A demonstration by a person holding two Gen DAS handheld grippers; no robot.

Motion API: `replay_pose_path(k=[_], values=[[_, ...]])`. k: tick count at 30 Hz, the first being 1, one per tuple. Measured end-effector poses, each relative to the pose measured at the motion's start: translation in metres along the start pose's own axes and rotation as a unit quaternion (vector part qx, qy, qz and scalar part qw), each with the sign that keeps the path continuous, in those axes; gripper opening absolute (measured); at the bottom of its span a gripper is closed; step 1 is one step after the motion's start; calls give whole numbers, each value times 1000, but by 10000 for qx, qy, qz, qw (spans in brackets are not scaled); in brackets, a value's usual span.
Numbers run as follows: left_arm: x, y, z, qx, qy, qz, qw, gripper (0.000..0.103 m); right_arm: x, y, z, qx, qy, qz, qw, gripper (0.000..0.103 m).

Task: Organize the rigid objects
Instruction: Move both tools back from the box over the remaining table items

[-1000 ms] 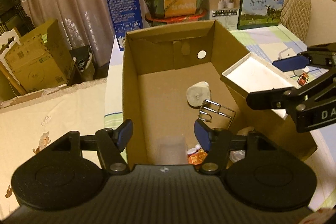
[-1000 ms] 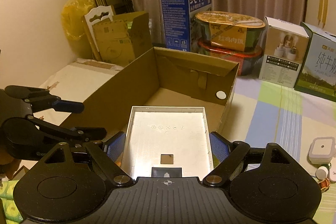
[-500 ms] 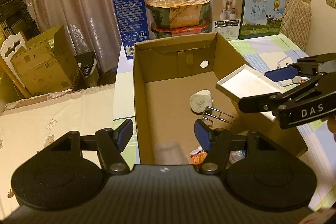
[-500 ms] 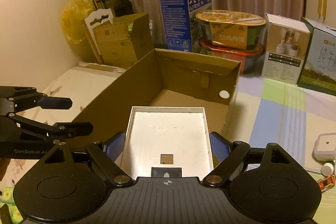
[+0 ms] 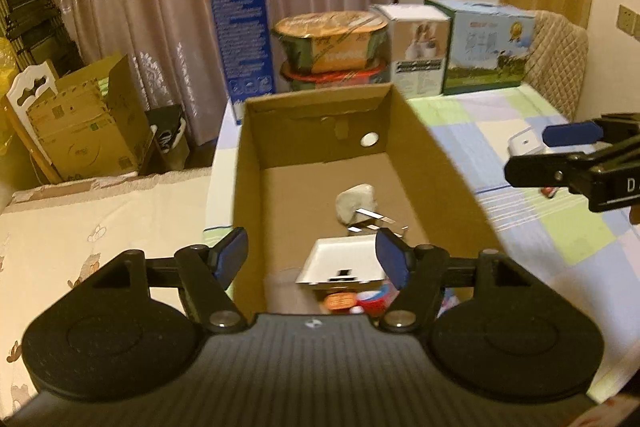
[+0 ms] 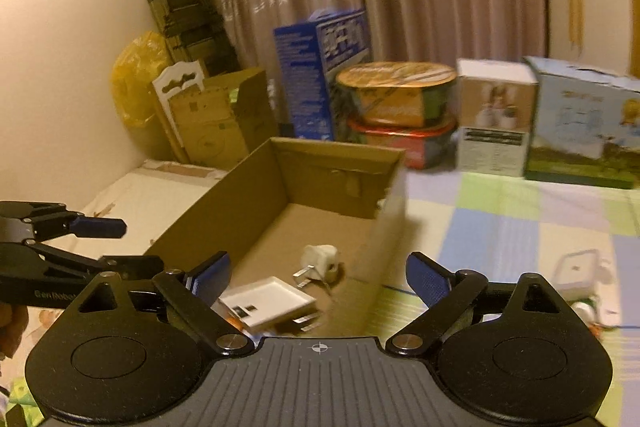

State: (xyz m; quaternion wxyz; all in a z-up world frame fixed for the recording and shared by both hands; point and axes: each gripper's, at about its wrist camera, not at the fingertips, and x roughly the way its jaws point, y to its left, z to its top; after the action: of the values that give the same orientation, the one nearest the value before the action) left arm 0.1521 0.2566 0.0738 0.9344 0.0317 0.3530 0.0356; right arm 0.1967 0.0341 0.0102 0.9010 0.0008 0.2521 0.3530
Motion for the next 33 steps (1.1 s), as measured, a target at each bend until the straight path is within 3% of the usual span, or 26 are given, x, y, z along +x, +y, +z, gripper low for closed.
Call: replay_pose_path(k=[14,18,26,33], values=[[-49,-93,15,92,-271,-413,9987,81,-112,-55,-36,267,-215,-683,9971,92],[-54,-116,18,128,-345,-608,9975,93,-138,-72,-46,404,-263,-848,9952,92],[-48,-165,21,218,-454,-897,9947,102,-172,-111,-74,680,-282,-1222,9898,92],[-29,-212,21,347,-581,-970,9930,102,-178,-154,-105,931,-180,-1666,9815,92]])
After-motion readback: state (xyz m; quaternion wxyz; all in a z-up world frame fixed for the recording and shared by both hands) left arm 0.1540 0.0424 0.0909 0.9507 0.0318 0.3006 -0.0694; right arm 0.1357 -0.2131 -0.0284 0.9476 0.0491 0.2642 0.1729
